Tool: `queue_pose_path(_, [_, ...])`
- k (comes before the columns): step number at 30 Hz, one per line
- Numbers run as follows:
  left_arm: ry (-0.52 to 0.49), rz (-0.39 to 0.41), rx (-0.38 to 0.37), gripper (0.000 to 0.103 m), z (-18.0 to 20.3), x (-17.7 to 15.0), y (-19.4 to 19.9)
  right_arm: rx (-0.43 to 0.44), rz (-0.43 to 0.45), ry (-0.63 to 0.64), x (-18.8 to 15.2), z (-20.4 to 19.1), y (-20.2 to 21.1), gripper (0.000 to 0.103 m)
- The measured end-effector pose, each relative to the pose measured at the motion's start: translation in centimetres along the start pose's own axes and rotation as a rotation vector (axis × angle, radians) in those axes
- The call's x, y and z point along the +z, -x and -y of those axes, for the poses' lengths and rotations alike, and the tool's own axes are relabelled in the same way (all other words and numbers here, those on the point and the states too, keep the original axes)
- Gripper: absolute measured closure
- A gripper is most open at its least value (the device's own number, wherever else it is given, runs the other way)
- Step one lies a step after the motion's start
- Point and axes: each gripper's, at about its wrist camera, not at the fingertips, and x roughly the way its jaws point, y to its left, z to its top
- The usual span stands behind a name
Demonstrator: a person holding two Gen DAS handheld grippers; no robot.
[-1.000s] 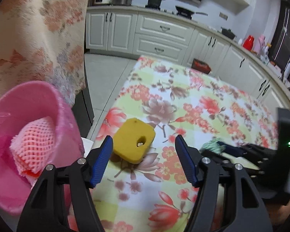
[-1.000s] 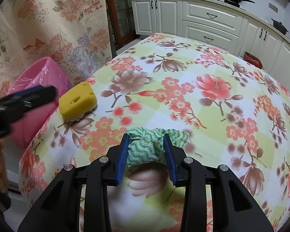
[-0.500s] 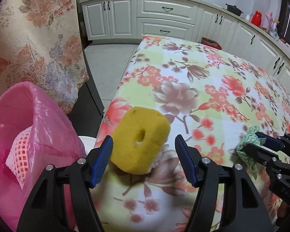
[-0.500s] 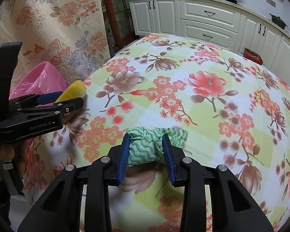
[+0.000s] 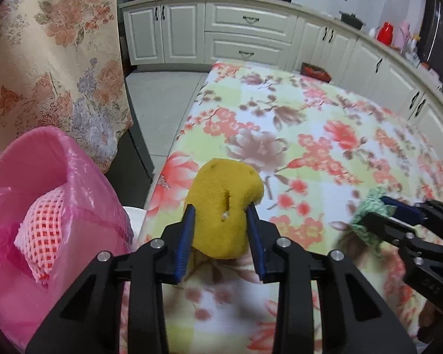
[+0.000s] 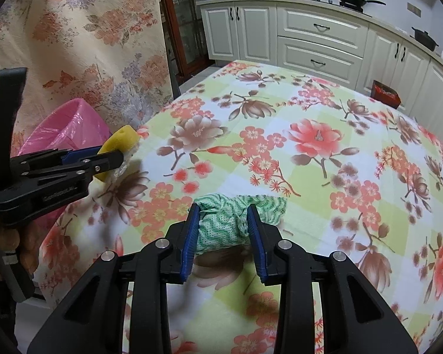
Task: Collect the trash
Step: 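Grasp the green cloth with the right tool while the left tool grasps the yellow sponge, then carry the sponge with the left tool while the right tool carries the green cloth to the bin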
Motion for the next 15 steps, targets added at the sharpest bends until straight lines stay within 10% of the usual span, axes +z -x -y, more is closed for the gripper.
queue_pose_path(15, [0.037,0.131,-0.053,0.070,-0.6,-0.1,8.2,-0.005,0.083,0.046,1.2,-2.9,4.6,0.071])
